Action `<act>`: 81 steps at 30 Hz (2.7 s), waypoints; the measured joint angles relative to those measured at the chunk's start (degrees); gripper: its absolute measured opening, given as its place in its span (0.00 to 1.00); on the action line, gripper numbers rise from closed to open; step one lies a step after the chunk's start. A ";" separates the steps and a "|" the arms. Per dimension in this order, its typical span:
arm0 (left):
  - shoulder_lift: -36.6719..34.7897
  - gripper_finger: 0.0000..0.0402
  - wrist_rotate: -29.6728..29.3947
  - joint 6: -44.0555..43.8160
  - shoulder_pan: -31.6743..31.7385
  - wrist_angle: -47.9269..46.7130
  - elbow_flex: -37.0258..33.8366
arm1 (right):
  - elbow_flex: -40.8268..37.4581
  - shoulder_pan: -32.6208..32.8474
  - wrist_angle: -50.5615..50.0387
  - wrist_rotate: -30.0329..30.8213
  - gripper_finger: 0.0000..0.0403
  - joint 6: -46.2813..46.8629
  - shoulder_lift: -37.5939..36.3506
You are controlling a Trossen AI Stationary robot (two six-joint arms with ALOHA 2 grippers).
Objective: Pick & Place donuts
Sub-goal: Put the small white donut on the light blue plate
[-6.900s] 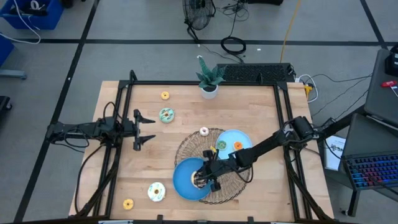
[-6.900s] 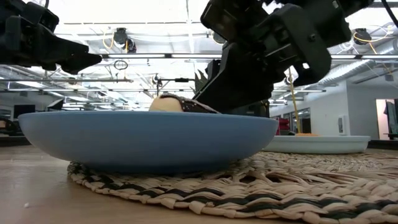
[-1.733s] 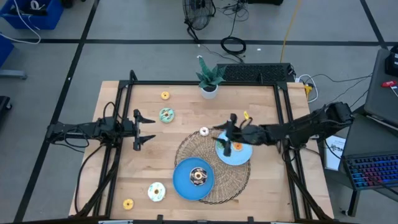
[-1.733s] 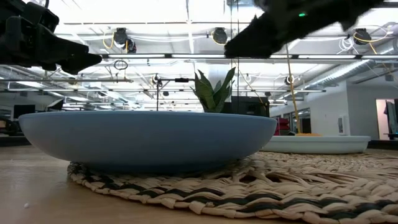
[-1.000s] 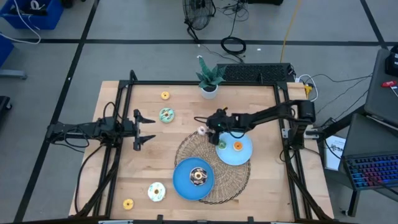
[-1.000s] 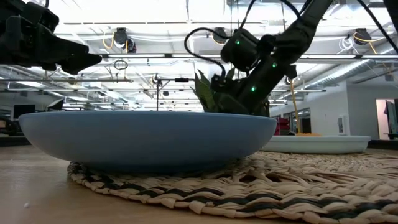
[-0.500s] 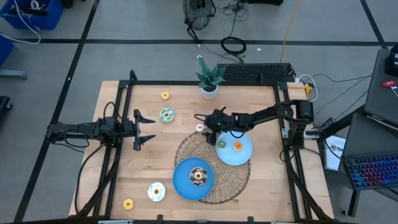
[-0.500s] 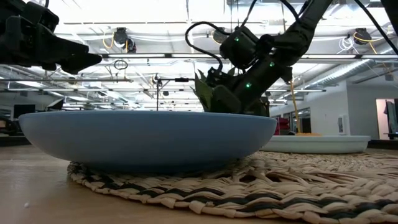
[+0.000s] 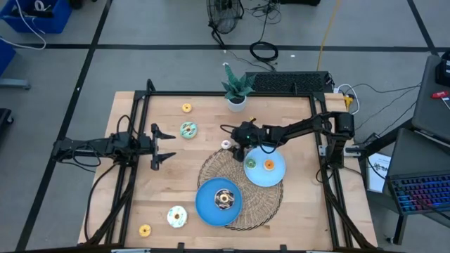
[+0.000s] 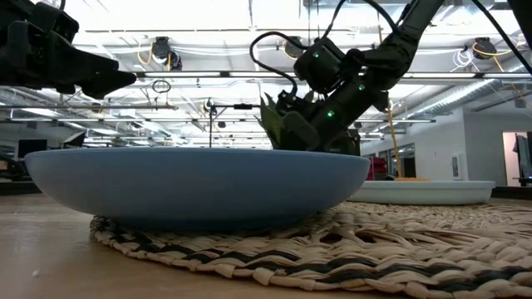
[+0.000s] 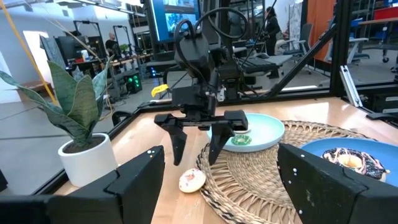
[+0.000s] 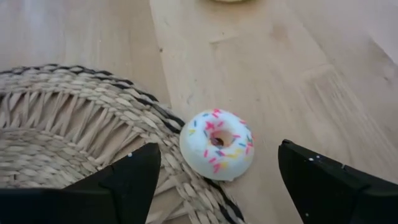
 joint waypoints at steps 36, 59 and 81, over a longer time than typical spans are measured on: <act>0.01 0.76 0.02 0.02 -0.01 0.03 -0.02 | 0.28 -2.24 8.55 -1.90 0.77 1.95 6.92; 0.02 0.76 0.00 0.02 0.00 0.04 -0.02 | 0.33 -2.05 10.27 -2.91 0.54 1.96 7.78; 0.02 0.76 0.00 0.02 0.01 0.02 -0.02 | 0.31 0.99 19.04 -2.93 0.37 -0.45 7.78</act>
